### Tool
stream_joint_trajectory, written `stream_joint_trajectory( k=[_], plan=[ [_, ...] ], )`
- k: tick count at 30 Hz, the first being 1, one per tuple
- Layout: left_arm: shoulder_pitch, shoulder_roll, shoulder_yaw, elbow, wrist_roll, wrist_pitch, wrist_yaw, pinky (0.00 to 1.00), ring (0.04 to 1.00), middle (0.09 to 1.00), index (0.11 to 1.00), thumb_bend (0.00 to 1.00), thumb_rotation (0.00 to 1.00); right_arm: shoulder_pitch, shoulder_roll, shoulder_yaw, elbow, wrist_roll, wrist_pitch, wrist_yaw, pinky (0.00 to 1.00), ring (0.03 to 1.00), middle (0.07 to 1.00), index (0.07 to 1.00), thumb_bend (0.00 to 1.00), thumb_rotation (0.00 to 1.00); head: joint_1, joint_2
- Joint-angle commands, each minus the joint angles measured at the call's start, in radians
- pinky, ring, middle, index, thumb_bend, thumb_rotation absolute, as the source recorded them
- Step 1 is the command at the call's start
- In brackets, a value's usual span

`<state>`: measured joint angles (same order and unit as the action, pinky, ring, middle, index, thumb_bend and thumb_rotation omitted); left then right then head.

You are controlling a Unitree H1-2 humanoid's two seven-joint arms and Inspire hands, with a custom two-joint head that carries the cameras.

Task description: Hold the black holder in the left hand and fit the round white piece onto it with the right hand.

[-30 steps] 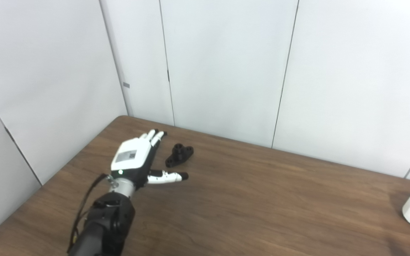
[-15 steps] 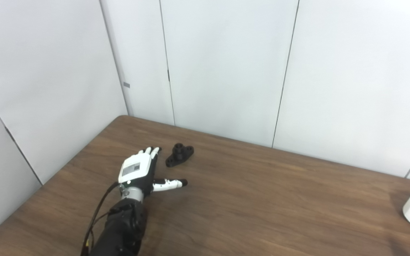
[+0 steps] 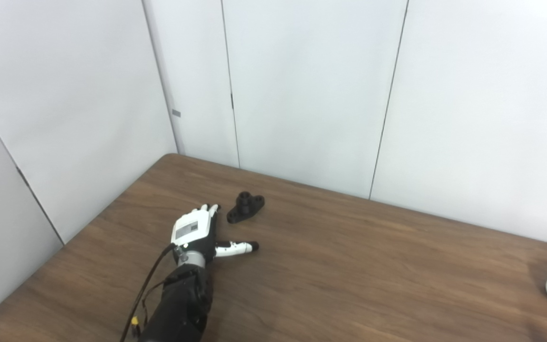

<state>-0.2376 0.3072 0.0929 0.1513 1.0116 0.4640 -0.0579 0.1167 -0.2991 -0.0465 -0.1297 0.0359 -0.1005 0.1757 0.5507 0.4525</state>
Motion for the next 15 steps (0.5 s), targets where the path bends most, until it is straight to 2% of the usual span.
stream_joint_trajectory(
  k=[1,5,10,15],
  plan=[
    [-0.038,0.026,-0.013,0.012,0.042,0.006,0.020,1.00,1.000,1.000,0.962,0.97,0.65,0.012,-0.023,-0.011,0.000,-0.001,0.022,0.006,0.90,0.971,0.973,0.969,0.75,0.98,0.000,0.000],
    [-0.049,0.033,-0.035,0.047,0.049,0.005,0.045,1.00,1.000,1.000,0.947,0.97,0.65,0.016,-0.021,-0.013,0.001,0.007,0.020,0.011,0.91,0.978,0.975,0.970,0.75,0.97,-0.003,0.002],
    [-0.068,0.026,-0.034,0.104,0.015,0.005,0.120,1.00,1.000,1.000,0.892,0.97,0.59,0.026,-0.021,-0.015,-0.004,0.009,0.012,0.013,0.90,0.974,0.974,0.971,0.74,0.97,-0.009,0.001],
    [-0.085,0.026,-0.045,0.143,0.005,0.005,0.153,1.00,1.000,1.000,0.872,0.95,0.55,0.039,-0.025,-0.016,-0.025,0.013,0.023,0.017,0.90,0.977,0.977,0.970,0.73,0.97,-0.016,0.004]
  ],
)
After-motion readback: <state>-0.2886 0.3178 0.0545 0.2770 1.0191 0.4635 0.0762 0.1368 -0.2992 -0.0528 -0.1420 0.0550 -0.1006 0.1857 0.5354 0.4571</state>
